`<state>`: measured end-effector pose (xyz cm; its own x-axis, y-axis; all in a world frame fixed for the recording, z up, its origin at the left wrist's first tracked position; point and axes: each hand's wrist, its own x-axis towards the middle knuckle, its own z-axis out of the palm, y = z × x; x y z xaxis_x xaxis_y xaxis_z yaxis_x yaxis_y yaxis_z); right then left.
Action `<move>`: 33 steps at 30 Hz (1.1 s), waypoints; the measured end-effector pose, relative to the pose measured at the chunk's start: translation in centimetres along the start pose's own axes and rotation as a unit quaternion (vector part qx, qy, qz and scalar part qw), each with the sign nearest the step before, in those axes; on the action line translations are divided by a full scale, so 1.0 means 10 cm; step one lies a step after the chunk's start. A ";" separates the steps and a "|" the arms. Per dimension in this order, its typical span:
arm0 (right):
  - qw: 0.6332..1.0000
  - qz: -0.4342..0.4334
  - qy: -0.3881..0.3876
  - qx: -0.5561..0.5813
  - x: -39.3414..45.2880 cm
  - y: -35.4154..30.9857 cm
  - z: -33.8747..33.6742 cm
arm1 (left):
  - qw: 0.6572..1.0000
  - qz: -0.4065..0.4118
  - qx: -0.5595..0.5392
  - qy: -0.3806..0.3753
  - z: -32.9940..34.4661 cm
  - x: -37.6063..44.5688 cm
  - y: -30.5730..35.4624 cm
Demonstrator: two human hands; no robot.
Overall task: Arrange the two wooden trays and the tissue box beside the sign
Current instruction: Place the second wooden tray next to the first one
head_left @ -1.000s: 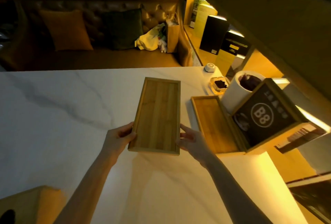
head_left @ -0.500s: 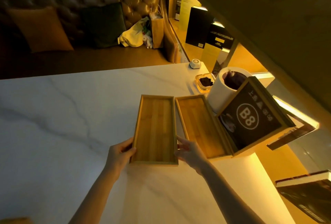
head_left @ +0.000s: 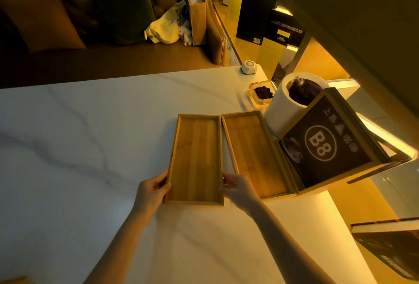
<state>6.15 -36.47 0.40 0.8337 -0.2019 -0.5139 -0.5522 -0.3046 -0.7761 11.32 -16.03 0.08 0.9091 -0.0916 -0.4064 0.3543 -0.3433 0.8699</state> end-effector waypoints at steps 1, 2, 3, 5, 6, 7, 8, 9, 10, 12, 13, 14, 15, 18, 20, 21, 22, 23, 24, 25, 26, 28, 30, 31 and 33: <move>1.000 -0.001 0.003 -0.006 0.01 0.01 0.01 | 1.000 0.004 0.006 0.002 0.01 0.00 -0.01; 1.000 -0.005 0.007 -0.017 0.02 0.01 0.03 | 1.000 0.008 0.013 0.003 0.02 0.01 -0.02; 0.999 -0.009 0.015 -0.031 0.03 0.03 0.05 | 1.000 0.012 0.020 0.003 0.03 0.01 -0.04; 0.997 -0.013 0.036 -0.065 0.06 0.06 0.08 | 0.999 0.013 0.032 0.004 0.04 0.02 -0.07; 0.995 -0.015 0.048 -0.082 0.06 0.08 0.09 | 0.999 0.011 0.036 0.005 0.05 0.03 -0.08; 0.993 -0.017 0.060 -0.099 0.06 0.09 0.09 | 0.999 0.010 0.041 0.005 0.06 0.04 -0.10; 0.991 -0.020 0.070 -0.117 0.07 0.10 0.10 | 0.999 0.012 0.046 0.006 0.07 0.05 -0.11; 0.988 -0.021 0.079 -0.134 0.07 0.12 0.11 | 0.999 0.013 0.051 0.007 0.08 0.05 -0.13; 0.985 -0.020 0.087 -0.147 0.07 0.13 0.12 | 0.998 0.015 0.054 0.008 0.09 0.05 -0.14; 0.979 -0.016 0.106 -0.171 0.09 0.17 0.16 | 0.997 0.025 0.067 0.010 0.12 0.05 -0.17; 0.976 -0.015 0.114 -0.184 0.09 0.19 0.17 | 0.996 0.031 0.079 0.011 0.13 0.05 -0.18; 0.974 -0.016 0.121 -0.192 0.10 0.21 0.18 | 0.995 0.039 0.092 0.012 0.15 0.05 -0.20; 0.972 -0.015 0.125 -0.196 0.11 0.23 0.20 | 0.993 0.048 0.105 0.014 0.16 0.05 -0.21; 0.969 -0.010 0.140 -0.203 0.10 0.26 0.23 | 0.987 0.075 0.140 0.027 0.19 0.05 -0.24; 0.966 -0.021 0.148 -0.213 0.08 0.28 0.25 | 0.983 0.090 0.158 0.027 0.19 0.04 -0.27; 0.963 -0.028 0.150 -0.222 -0.01 0.30 0.26 | 0.980 0.101 0.172 0.022 0.20 -0.02 -0.30; 0.962 -0.041 0.152 -0.224 -0.10 0.31 0.27 | 0.976 0.114 0.186 0.018 0.21 -0.08 -0.34; 0.960 -0.061 0.154 -0.226 -0.14 0.32 0.27 | 0.970 0.131 0.203 0.018 0.21 -0.10 -0.37; 0.956 -0.081 0.159 -0.231 -0.20 0.33 0.27 | 0.963 0.148 0.225 0.019 0.22 -0.12 -0.41; 0.949 -0.103 0.169 -0.244 -0.30 0.34 0.27 | 0.954 0.164 0.250 0.023 0.24 -0.19 -0.44; 0.937 -0.132 0.182 -0.267 -0.38 0.37 0.30 | 0.942 0.180 0.281 0.030 0.25 -0.27 -0.48; 0.907 -0.186 0.207 -0.317 -0.47 0.48 0.37 | 0.915 0.210 0.343 0.040 0.26 -0.37 -0.58; 0.895 -0.192 0.200 -0.348 -0.54 0.58 0.45 | 0.892 0.217 0.395 0.026 0.27 -0.46 -0.69; 0.889 -0.185 0.190 -0.373 -0.56 0.63 0.49 | 0.887 0.209 0.411 0.019 0.28 -0.49 -0.74; 0.872 -0.162 0.174 -0.427 -0.57 0.71 0.55 | 0.886 0.184 0.425 0.014 0.30 -0.51 -0.83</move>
<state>-2.51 -32.38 -4.17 0.9775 -0.2021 -0.0612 -0.2108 -0.9506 -0.2279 3.10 -15.57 -5.91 0.9384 -0.3237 -0.1213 -0.2489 -0.8763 0.4125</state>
